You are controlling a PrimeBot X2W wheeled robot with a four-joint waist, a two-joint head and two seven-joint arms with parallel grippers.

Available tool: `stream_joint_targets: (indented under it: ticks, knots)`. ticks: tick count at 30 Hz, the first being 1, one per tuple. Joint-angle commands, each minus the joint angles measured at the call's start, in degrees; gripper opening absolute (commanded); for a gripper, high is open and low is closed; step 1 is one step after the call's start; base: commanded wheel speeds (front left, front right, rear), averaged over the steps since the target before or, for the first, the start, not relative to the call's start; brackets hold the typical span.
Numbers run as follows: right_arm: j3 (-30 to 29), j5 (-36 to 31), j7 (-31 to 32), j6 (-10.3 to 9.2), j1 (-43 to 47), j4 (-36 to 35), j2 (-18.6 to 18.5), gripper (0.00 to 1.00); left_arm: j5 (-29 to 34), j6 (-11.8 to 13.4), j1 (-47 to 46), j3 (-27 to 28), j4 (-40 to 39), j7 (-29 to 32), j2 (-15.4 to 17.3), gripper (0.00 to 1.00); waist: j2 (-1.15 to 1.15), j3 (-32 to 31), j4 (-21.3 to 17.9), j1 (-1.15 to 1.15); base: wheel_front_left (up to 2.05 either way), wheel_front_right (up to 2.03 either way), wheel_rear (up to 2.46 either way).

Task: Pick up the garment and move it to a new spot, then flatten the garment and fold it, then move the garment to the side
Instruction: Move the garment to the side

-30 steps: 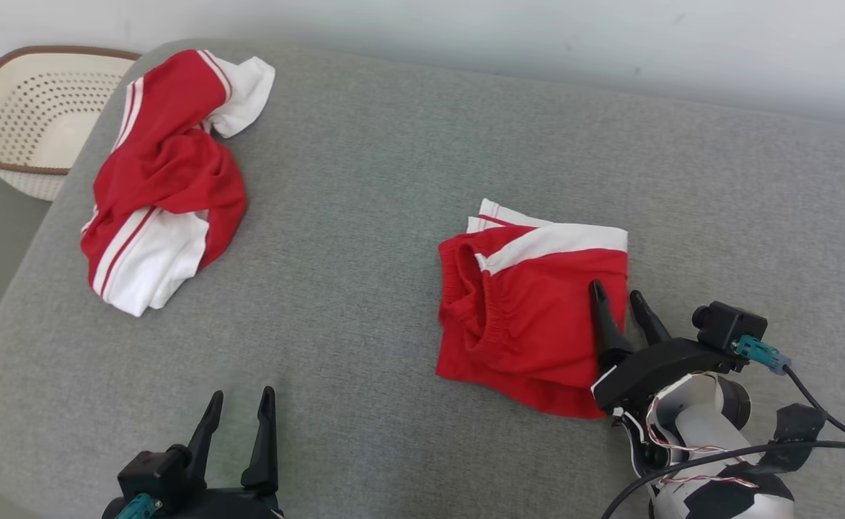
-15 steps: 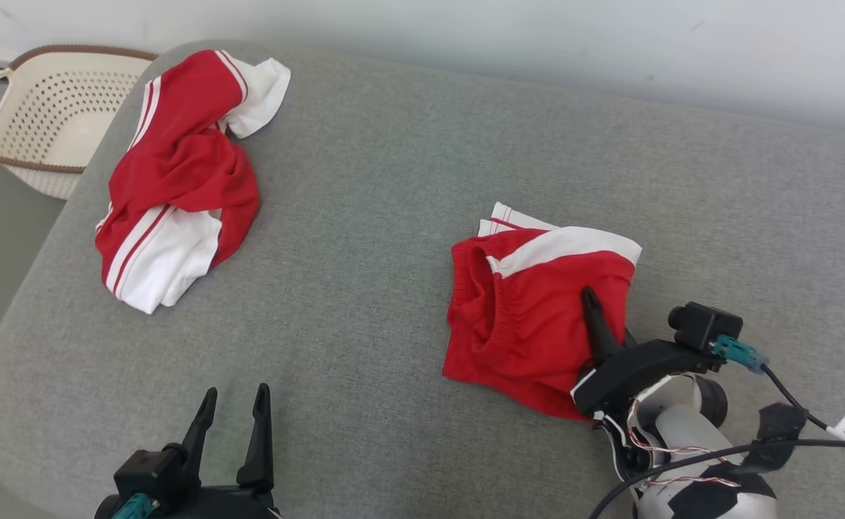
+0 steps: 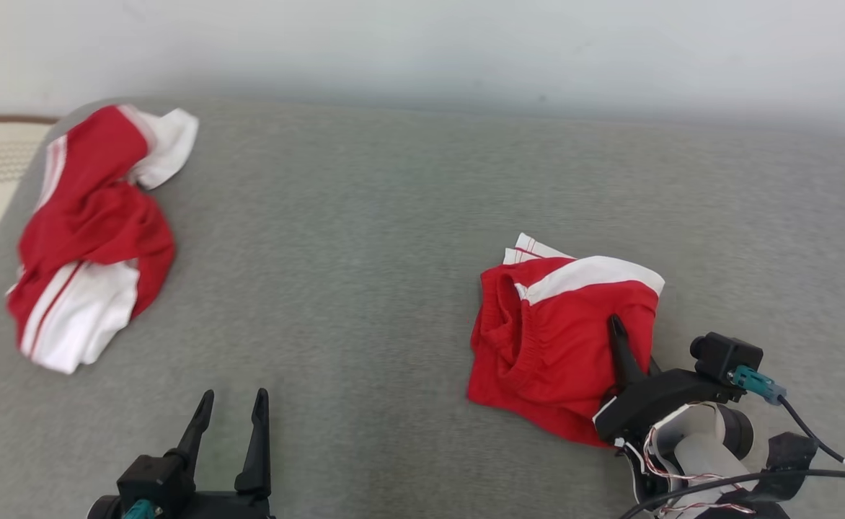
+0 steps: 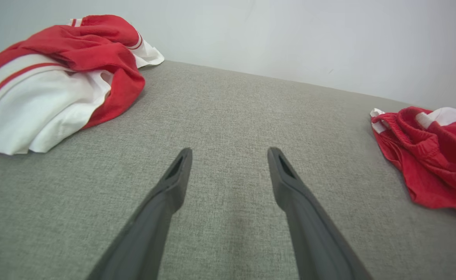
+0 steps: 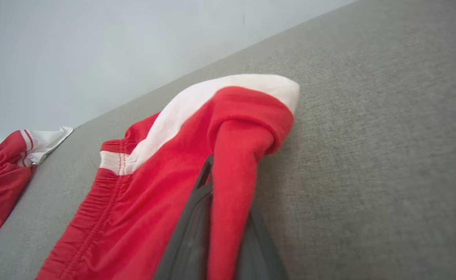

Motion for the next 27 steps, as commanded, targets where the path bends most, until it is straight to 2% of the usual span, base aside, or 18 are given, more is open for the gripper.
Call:
stream_joint_targets:
  ticks: [1,18,27]
  knots:
    - [-0.36,-0.48,-0.38,0.01,1.39,-0.12,-0.18,0.00,0.74,-0.24,0.90,0.09,-0.30,-0.19,0.04,1.00,0.00,-1.23,-4.52,0.00,0.00,0.00,0.00]
    - [-2.56,-2.79,-0.39,0.00,4.69,-2.07,2.33,0.00,4.06,-1.86,1.28,2.48,-0.76,-0.19,0.06,1.00,0.00,-1.34,-23.22,0.00,0.00,0.00,0.00]
    - [-2.77,-1.93,-0.39,0.01,5.74,-3.23,3.24,0.00,5.78,-3.08,0.56,2.80,-1.06,-0.19,0.13,1.00,0.00,0.15,-29.61,0.00,0.00,0.00,0.00]
